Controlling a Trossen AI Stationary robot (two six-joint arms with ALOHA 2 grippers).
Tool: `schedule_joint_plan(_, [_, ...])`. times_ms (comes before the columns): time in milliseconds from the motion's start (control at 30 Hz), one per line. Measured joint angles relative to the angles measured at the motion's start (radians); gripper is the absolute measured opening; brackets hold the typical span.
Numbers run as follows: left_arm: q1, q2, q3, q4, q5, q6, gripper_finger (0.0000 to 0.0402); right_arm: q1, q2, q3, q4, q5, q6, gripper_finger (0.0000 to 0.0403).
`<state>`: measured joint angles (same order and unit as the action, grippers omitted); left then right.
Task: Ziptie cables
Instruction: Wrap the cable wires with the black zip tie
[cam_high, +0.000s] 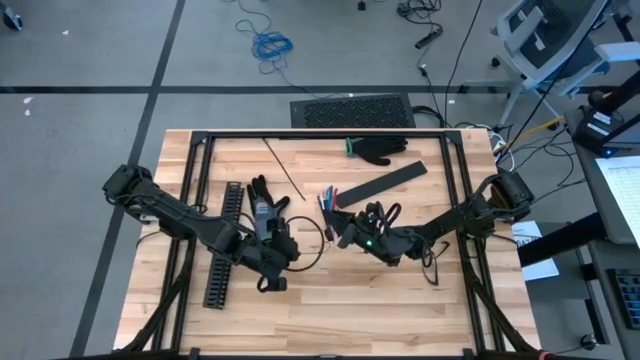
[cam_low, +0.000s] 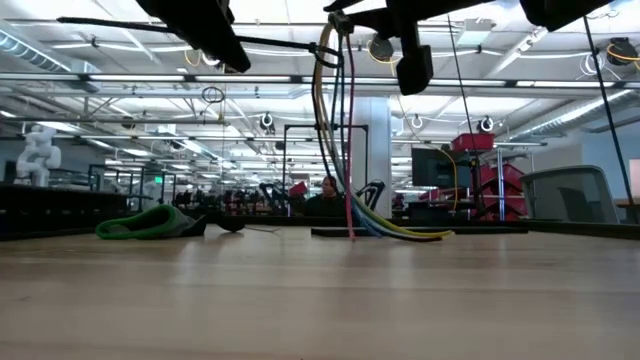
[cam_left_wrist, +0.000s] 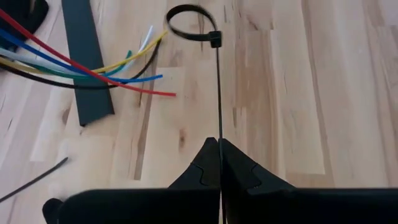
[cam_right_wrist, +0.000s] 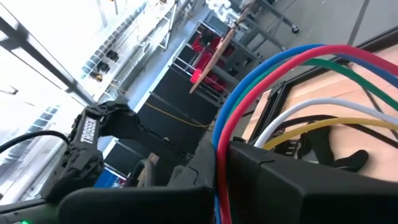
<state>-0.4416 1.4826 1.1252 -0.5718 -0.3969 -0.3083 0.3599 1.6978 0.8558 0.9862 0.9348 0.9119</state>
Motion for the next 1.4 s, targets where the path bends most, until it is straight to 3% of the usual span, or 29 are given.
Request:
schedule_joint_plan(500, [0.037,-0.001,0.041,0.049,-0.004,0.009,0.0,-0.006,0.0,0.0,-0.028,0.001,-0.039,0.0011])
schedule_joint_plan(933, [0.063,-0.001,0.071,-0.04,-0.005,0.0,0.0,-0.006,-0.001,0.0,0.002,0.001,-0.044,0.0011])
schedule_joint_plan(1400, [0.081,-0.036,0.071,-0.011,0.023,-0.035,0.0,-0.007,-0.002,0.0,0.016,0.001,-0.095,0.0011])
